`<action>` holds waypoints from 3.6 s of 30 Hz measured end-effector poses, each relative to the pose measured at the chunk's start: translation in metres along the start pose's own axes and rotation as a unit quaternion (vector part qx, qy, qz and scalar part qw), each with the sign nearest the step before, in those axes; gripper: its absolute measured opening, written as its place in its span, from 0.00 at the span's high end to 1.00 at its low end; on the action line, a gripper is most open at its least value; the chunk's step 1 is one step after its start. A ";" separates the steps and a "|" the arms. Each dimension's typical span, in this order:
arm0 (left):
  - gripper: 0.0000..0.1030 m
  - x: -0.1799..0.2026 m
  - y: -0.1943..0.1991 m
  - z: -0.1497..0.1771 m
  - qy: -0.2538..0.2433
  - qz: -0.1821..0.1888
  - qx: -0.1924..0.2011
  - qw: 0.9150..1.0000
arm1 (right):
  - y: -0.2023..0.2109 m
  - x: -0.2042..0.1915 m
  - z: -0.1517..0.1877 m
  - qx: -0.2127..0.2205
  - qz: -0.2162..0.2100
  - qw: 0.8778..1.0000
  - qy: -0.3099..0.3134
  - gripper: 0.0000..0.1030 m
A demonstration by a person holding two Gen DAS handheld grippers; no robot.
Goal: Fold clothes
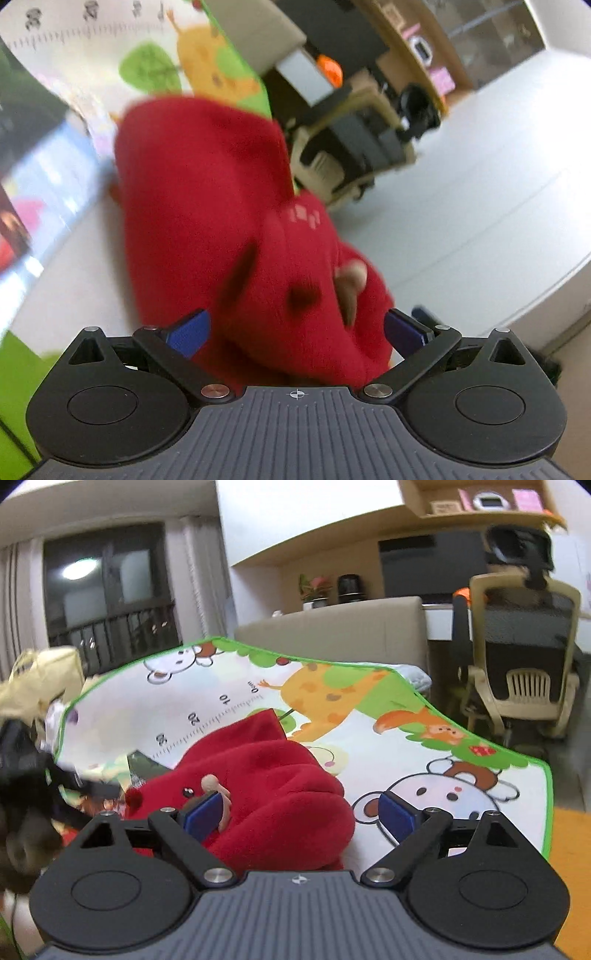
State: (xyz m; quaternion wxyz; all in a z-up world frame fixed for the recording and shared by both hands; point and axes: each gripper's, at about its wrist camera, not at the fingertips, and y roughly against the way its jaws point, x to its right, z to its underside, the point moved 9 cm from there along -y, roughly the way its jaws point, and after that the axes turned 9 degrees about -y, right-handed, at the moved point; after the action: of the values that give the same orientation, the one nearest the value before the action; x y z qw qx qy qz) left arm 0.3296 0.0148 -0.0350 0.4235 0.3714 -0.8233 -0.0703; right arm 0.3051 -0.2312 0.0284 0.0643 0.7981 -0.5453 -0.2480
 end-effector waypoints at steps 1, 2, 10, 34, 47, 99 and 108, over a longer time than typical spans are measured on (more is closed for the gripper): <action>0.09 0.003 -0.008 0.004 -0.009 -0.009 -0.004 1.000 | 0.001 -0.001 0.000 0.001 0.001 1.000 0.001 0.09; 0.34 0.005 -0.015 0.003 -0.027 -0.027 -0.003 0.999 | 0.002 -0.002 0.001 0.002 0.002 1.000 0.004 0.07; 0.62 0.000 0.006 -0.072 -0.184 -0.197 0.087 0.959 | 0.017 -0.002 -0.004 0.024 0.011 0.999 0.028 0.03; 0.13 -0.060 -0.034 -0.023 0.019 -0.068 -0.040 0.997 | -0.101 -0.006 0.079 -0.199 -0.153 0.960 -0.122 0.00; 0.09 -0.055 0.015 -0.017 -0.115 -0.132 -0.005 0.985 | -0.058 -0.016 0.063 -0.146 -0.105 0.983 -0.028 0.00; 0.02 -0.029 -0.068 -0.074 -0.210 -0.125 -0.009 0.970 | -0.161 0.070 -0.050 -0.036 0.248 0.951 0.181 0.00; 0.02 -0.029 -0.052 -0.069 -0.210 -0.150 -0.008 0.966 | -0.090 0.003 0.048 -0.117 0.010 0.989 -0.094 0.00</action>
State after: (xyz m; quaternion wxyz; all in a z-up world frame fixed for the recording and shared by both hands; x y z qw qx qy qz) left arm 0.4202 0.0108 -0.0321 0.2285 0.4639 -0.8282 -0.2162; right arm 0.3589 -0.1898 -0.0482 0.1085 0.7527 -0.5244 -0.3830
